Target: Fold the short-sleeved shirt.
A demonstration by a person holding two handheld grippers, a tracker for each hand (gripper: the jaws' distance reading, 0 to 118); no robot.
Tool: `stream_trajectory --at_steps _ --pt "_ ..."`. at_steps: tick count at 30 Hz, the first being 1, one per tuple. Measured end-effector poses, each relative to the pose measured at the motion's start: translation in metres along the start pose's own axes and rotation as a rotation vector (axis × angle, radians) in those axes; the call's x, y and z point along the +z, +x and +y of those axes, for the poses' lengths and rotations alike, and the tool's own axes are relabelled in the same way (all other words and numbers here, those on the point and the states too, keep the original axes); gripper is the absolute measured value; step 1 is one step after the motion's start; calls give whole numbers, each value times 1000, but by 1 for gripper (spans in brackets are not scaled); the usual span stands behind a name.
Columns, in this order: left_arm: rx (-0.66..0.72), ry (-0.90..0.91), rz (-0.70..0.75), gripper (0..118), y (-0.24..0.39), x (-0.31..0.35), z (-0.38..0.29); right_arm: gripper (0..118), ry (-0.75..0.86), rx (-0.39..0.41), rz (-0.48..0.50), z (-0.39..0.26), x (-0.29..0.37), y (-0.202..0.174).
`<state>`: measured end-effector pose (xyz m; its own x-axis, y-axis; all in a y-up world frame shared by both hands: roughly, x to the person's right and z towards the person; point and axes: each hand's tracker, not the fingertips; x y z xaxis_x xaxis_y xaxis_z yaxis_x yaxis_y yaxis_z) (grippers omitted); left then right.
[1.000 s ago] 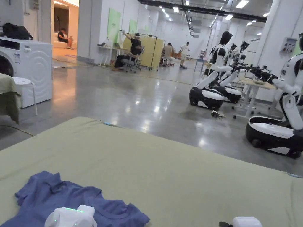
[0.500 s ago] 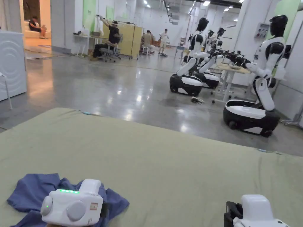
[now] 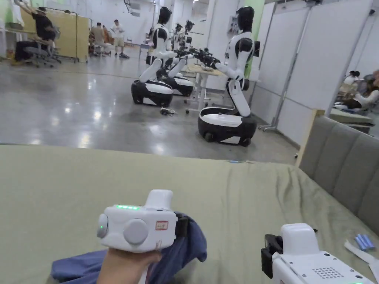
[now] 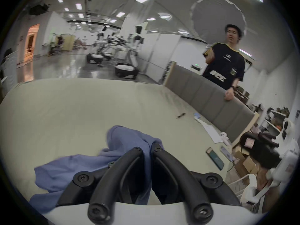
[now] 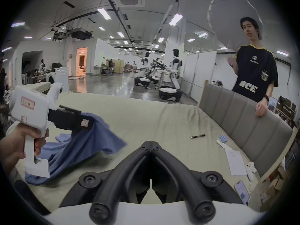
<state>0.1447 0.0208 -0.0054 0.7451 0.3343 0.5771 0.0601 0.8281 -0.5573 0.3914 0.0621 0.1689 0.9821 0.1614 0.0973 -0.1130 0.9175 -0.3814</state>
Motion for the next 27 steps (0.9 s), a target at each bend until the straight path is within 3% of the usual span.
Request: stream_trajectory --at_steps 5,10,13,15,16,17,18,22,24,25,26,27 --pt "-42 -144 -37 6 65 -81 5 0 -39 -15 -61 -19 -9 41" --pt "9 -419 91 6 62 -162 -62 0 -69 -51 -76 -41 -22 65" --pt "100 -408 50 6 55 -175 -84 0 -82 -60 -77 -48 -30 69" --pt "64 -328 55 9 60 -167 -81 0 -85 -72 -63 -48 -33 66" --pt "43 -281 44 30 64 -159 -76 0 -85 -75 -55 -48 -33 64" --pt "7 -237 52 61 63 -145 -67 0 -84 -74 -48 -47 -33 60" --pt "-14 -183 17 85 68 -130 -61 0 -81 -72 -43 -45 -31 54" --pt "-47 -18 31 86 68 -43 -48 0 -62 -69 8 -45 -21 26" --pt "-106 4 97 81 59 8 -53 0 -63 -74 36 -49 -17 5" --pt "-120 5 125 27 52 37 -53 0 -63 -82 50 -50 -16 -2" --pt "-144 3 172 3 42 64 -57 0 -66 -98 86 -52 -14 -14" --pt "-115 -9 275 3 31 90 -62 0 -65 -104 114 -55 -12 -24"
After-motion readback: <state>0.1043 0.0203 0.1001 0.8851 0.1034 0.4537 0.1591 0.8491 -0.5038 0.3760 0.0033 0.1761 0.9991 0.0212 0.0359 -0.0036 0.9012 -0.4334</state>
